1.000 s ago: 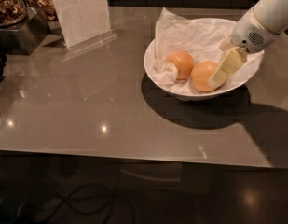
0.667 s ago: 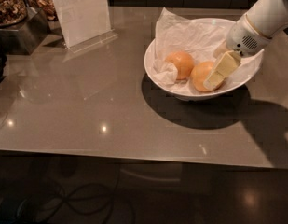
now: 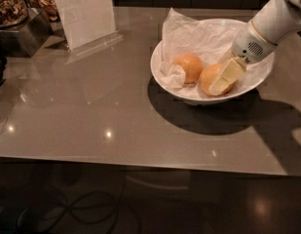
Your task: Pick orange from white bowl
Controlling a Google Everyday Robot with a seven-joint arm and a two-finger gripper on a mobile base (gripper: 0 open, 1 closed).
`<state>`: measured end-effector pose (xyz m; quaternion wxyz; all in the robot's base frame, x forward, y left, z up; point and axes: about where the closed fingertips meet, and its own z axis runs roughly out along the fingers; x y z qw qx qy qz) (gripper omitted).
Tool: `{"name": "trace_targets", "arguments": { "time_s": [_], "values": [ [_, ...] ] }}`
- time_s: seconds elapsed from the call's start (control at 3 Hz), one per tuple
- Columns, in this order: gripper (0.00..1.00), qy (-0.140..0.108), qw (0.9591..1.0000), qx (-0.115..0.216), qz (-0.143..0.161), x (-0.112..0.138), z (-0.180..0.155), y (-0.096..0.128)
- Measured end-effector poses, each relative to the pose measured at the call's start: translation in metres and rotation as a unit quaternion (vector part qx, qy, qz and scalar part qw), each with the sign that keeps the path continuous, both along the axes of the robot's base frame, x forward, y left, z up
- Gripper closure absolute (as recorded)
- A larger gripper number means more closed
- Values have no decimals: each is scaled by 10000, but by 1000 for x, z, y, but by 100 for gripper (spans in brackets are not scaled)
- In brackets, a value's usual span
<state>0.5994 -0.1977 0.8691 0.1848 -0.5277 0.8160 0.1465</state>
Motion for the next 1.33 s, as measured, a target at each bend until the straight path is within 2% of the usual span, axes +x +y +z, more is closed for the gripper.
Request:
{"name": "trace_targets", "arguments": {
  "time_s": [0.67, 1.0, 1.33],
  "values": [
    [24, 141, 9999, 34, -78, 2, -11, -3],
    [32, 175, 9998, 46, -124, 3, -14, -4],
    [51, 202, 9997, 50, -147, 3, -17, -5]
  ]
}}
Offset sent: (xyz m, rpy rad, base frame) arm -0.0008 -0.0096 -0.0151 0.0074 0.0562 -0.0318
